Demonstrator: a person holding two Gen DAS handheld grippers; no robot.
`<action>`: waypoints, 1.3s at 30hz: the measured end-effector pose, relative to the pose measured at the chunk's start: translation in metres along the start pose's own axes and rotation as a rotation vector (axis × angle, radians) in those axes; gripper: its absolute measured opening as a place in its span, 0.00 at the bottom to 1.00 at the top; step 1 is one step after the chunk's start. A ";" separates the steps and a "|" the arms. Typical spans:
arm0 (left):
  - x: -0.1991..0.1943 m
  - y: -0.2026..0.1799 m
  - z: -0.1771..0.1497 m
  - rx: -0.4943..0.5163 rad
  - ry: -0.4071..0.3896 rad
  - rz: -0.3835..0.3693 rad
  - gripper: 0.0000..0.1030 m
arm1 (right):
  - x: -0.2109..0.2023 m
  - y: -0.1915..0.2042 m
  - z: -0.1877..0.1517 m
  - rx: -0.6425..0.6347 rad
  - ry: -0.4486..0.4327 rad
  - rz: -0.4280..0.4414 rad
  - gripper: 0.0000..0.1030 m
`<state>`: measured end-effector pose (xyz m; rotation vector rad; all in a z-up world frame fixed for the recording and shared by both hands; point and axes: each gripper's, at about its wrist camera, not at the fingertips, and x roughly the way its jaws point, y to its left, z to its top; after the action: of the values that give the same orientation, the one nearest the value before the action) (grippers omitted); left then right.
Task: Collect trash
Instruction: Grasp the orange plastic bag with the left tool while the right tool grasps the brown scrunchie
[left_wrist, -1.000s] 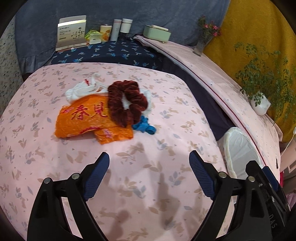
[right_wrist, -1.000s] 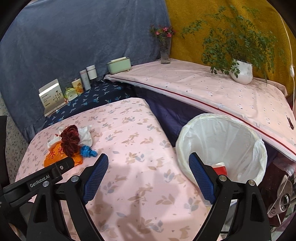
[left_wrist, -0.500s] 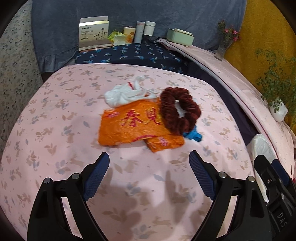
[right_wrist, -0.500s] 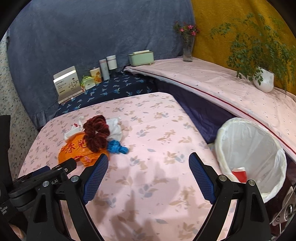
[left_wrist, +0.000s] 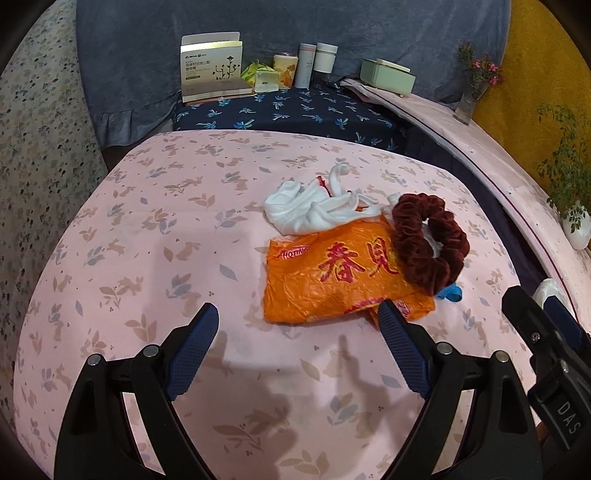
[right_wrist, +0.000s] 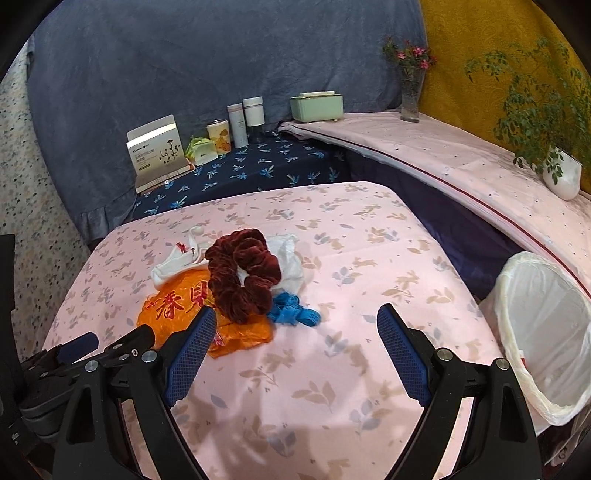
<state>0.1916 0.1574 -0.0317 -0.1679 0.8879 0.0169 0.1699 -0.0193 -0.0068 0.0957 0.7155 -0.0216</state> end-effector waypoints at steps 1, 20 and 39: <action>0.003 0.001 0.002 0.000 0.006 -0.001 0.81 | 0.004 0.002 0.001 -0.001 0.002 0.001 0.83; 0.058 0.000 0.021 -0.022 0.096 -0.024 0.85 | 0.071 0.010 0.019 0.048 0.073 0.050 0.53; 0.038 -0.018 0.004 -0.015 0.123 -0.126 0.24 | 0.048 -0.021 -0.008 0.101 0.100 0.054 0.14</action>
<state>0.2209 0.1378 -0.0561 -0.2404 0.9985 -0.1051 0.2001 -0.0384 -0.0457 0.2138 0.8113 -0.0007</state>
